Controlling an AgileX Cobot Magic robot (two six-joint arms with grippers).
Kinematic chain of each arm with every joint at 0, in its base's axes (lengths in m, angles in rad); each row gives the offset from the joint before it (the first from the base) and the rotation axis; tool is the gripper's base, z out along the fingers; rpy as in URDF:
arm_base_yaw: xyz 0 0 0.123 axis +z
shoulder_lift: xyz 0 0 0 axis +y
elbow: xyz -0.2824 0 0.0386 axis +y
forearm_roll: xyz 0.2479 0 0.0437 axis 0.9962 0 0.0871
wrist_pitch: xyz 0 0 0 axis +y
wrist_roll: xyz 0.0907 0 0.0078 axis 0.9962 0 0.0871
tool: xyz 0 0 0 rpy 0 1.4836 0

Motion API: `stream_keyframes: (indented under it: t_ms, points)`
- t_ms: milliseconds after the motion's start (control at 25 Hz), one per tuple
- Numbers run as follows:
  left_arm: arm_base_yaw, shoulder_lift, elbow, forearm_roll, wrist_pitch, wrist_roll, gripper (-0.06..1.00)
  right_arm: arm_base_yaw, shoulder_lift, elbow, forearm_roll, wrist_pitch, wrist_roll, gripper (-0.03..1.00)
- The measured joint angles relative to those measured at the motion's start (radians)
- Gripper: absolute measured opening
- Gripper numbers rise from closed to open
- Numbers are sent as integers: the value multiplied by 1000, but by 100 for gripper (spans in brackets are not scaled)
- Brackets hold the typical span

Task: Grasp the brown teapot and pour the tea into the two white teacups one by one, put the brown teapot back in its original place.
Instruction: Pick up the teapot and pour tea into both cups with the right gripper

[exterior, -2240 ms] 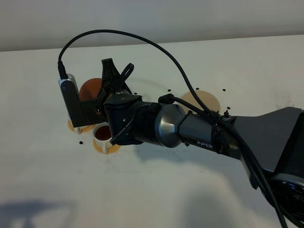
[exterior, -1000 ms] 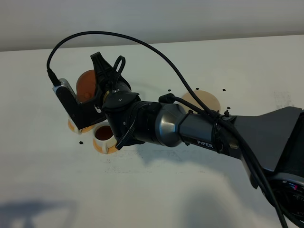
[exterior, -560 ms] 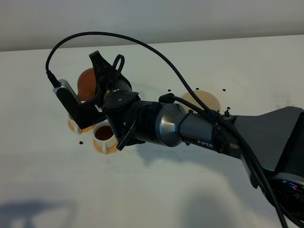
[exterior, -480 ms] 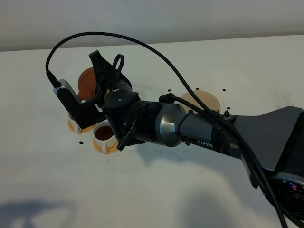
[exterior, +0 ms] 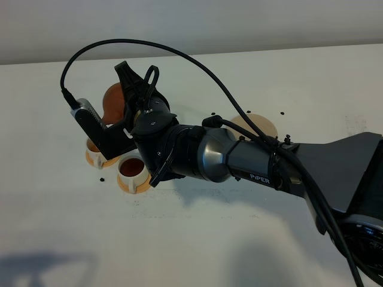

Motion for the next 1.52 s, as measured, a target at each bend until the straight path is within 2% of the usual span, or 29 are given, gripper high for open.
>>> stream_keyframes:
  t_ms: [1520]
  points:
    - [0,0,0,0,0,0,56,0,0,0,-49,-4,-76,12]
